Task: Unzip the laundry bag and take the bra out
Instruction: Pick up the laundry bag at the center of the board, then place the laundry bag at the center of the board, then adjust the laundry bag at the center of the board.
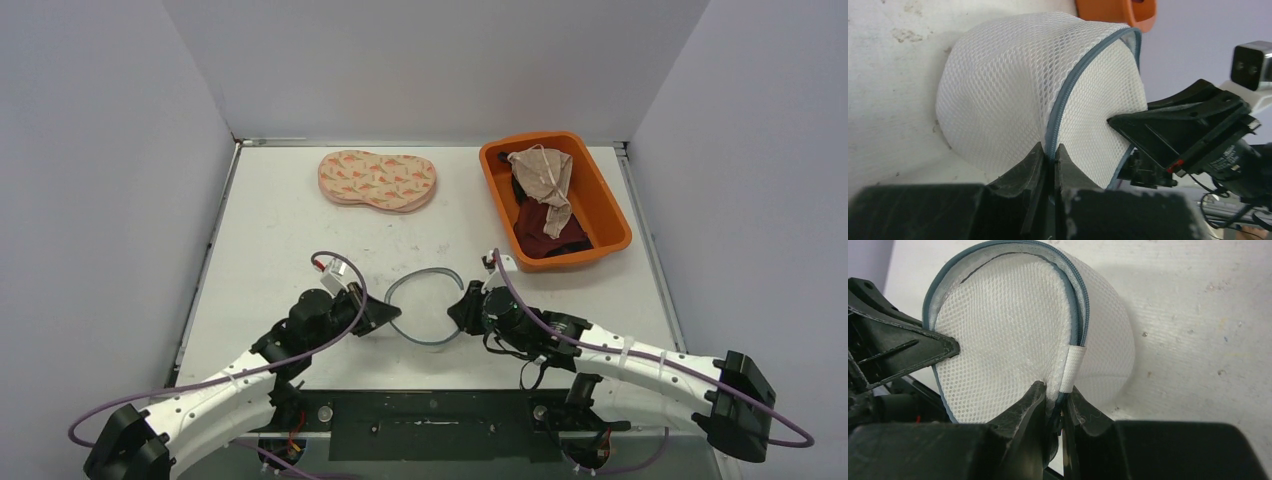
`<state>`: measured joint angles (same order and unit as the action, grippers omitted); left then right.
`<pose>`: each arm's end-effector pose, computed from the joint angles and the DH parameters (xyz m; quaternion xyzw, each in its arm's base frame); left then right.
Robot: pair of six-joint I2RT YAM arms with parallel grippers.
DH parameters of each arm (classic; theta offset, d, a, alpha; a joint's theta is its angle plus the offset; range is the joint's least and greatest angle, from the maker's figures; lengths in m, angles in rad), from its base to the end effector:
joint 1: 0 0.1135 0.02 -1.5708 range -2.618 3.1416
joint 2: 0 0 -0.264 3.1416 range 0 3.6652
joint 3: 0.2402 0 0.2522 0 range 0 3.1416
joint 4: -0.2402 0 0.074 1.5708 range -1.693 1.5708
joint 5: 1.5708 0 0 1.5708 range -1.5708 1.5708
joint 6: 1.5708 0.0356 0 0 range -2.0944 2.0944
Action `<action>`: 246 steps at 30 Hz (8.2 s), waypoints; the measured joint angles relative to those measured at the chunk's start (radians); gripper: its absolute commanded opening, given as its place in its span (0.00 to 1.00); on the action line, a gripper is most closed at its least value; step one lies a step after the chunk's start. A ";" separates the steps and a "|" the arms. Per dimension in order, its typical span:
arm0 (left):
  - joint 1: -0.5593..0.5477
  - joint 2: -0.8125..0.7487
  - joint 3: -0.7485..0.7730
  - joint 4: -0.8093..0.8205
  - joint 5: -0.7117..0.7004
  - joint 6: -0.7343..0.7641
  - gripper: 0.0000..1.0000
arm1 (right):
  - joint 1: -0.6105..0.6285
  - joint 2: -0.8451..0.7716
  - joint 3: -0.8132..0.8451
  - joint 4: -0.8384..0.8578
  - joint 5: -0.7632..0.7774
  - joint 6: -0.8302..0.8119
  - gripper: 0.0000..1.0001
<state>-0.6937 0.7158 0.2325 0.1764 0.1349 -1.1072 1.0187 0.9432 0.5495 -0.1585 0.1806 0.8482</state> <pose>0.1275 -0.1122 0.1930 -0.1263 0.7961 -0.4956 0.3235 0.1140 0.1729 0.2314 -0.0302 0.8701 0.3434 0.3522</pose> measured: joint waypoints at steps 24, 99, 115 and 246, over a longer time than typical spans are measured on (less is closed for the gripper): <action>-0.110 0.219 0.006 -0.048 -0.245 0.094 0.00 | 0.058 0.248 -0.076 0.192 0.111 0.072 0.05; -0.097 0.071 0.240 -0.331 -0.226 0.173 0.49 | -0.071 0.663 -0.093 0.789 -0.226 0.012 0.31; 0.017 0.357 0.264 -0.232 -0.287 0.237 0.30 | -0.021 0.674 -0.076 0.778 -0.139 0.000 0.32; -0.007 0.460 0.106 0.018 -0.293 0.158 0.19 | -0.043 0.509 0.016 0.521 -0.160 -0.095 0.40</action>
<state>-0.7010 1.1759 0.3389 0.1947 -0.1585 -0.9497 0.9752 1.4525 0.5652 0.3622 0.0208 0.7532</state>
